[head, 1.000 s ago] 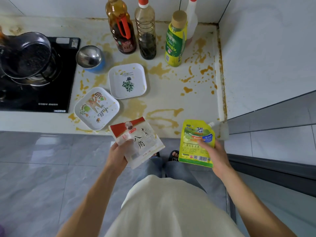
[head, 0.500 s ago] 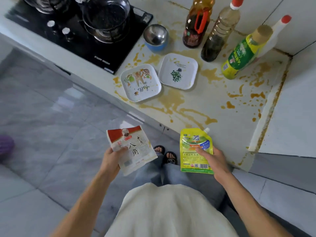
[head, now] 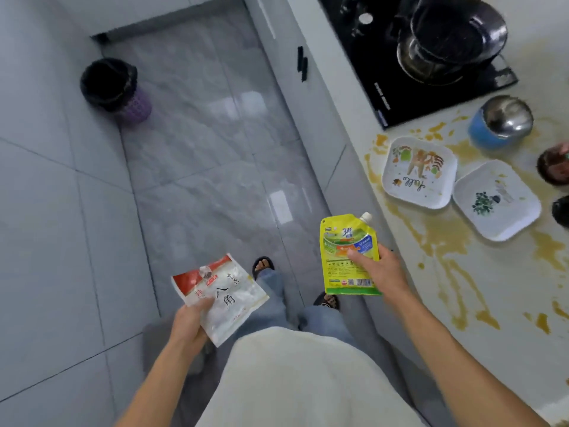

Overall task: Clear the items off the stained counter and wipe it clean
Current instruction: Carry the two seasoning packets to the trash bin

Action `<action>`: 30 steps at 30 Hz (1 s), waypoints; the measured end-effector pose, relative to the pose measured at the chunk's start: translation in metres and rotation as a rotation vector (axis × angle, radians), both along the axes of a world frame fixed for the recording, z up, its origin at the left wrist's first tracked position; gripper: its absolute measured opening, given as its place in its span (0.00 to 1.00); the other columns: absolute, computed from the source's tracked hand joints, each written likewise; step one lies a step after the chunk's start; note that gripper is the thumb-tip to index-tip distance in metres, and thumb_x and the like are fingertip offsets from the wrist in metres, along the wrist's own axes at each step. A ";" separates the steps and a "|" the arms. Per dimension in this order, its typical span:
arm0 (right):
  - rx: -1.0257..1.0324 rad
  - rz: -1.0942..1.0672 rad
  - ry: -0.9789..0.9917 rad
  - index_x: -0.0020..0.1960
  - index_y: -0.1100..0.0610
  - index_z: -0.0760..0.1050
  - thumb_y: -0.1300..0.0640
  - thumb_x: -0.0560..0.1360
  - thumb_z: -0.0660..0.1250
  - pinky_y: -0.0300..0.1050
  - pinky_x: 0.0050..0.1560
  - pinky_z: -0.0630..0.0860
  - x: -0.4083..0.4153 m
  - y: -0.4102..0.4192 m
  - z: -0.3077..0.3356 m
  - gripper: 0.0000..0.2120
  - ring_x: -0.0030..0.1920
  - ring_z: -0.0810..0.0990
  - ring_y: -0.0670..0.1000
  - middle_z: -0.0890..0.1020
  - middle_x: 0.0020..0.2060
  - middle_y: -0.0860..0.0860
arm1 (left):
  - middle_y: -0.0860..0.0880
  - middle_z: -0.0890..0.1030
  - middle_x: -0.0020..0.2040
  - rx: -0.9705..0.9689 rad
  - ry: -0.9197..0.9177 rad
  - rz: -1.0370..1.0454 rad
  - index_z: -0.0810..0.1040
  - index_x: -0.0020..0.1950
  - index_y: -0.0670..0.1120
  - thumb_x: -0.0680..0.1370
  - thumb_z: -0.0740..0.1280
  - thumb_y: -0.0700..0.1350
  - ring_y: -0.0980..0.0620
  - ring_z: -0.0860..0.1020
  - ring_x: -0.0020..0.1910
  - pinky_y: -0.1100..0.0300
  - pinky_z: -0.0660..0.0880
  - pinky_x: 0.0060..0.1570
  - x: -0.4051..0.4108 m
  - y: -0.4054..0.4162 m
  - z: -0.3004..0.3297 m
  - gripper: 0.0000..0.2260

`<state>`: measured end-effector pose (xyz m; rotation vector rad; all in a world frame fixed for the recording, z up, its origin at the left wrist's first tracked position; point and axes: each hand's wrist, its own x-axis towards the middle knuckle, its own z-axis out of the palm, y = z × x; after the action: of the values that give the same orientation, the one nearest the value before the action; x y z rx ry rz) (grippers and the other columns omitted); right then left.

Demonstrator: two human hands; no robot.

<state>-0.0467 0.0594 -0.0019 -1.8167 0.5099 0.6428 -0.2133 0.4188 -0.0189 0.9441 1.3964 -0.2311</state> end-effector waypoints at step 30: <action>-0.107 0.324 0.076 0.50 0.51 0.85 0.52 0.73 0.79 0.54 0.49 0.85 0.327 0.323 -0.033 0.08 0.45 0.89 0.54 0.90 0.43 0.50 | 0.41 0.89 0.54 -0.005 -0.099 0.391 0.83 0.59 0.40 0.80 0.71 0.34 0.43 0.89 0.48 0.49 0.85 0.43 0.242 0.300 -0.027 0.09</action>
<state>0.2807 0.3828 -0.0349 -2.0019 0.3056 0.9224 0.0292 0.7192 -0.0460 0.6515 1.4560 0.1046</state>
